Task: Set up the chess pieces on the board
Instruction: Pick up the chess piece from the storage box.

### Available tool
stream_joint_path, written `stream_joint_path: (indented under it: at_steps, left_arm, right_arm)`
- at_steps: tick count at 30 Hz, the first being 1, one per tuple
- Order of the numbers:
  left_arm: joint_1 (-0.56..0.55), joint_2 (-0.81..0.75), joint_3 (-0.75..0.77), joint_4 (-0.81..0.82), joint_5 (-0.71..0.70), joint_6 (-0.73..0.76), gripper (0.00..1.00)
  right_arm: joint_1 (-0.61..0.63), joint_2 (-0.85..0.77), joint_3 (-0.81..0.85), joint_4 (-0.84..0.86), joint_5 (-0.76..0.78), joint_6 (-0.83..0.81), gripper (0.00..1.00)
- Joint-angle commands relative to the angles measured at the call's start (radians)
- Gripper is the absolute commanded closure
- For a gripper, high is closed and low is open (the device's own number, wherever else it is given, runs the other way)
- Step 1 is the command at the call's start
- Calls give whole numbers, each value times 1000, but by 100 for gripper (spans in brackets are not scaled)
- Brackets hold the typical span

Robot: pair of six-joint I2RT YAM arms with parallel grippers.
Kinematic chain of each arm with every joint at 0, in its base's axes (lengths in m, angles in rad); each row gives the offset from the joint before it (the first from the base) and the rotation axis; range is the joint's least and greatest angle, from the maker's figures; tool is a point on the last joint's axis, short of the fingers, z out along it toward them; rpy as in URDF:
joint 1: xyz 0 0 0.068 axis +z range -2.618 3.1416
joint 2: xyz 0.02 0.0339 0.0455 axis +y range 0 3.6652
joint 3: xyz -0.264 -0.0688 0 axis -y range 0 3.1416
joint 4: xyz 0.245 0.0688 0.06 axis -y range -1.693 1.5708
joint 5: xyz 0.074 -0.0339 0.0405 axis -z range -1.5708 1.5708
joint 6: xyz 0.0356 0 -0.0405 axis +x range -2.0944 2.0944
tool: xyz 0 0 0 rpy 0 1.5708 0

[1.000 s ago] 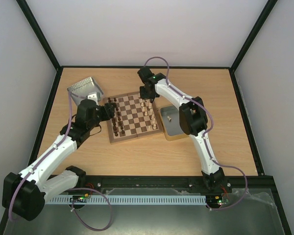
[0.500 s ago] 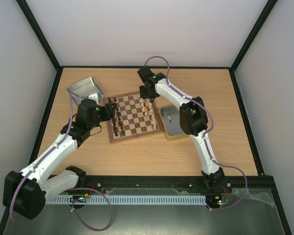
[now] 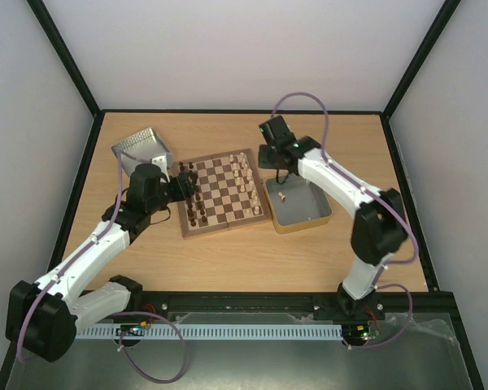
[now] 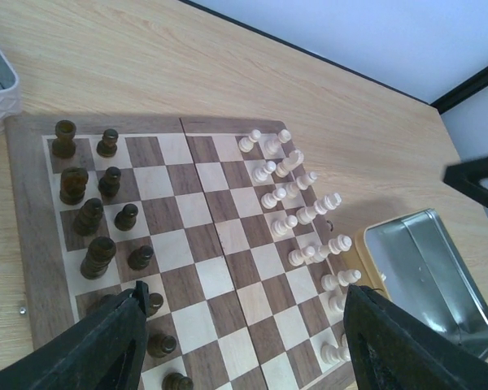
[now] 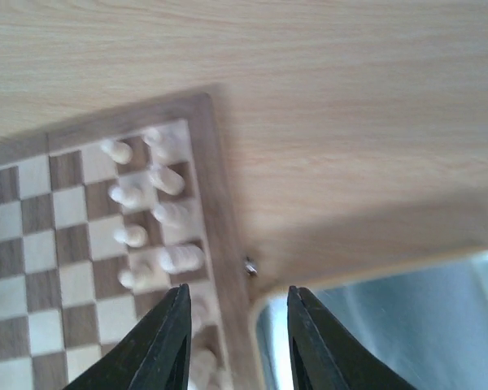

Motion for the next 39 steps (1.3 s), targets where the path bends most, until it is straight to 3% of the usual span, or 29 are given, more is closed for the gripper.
stream_joint_path:
  at_steps: [1, 10, 19, 39]
  left_arm:
    - [8, 19, 12, 29, 45, 0, 32]
    - [8, 56, 38, 38, 81, -6, 32]
    - [8, 72, 43, 33, 93, -12, 33]
    - [8, 77, 41, 33, 95, -8, 33]
  right_arm:
    - [-23, -168, -241, 73, 78, 56, 68]
    - [-72, -200, -525, 172, -32, 20, 75]
    - [-79, -55, -482, 218, -51, -50, 71]
    - [-80, 48, -451, 207, -18, -87, 80]
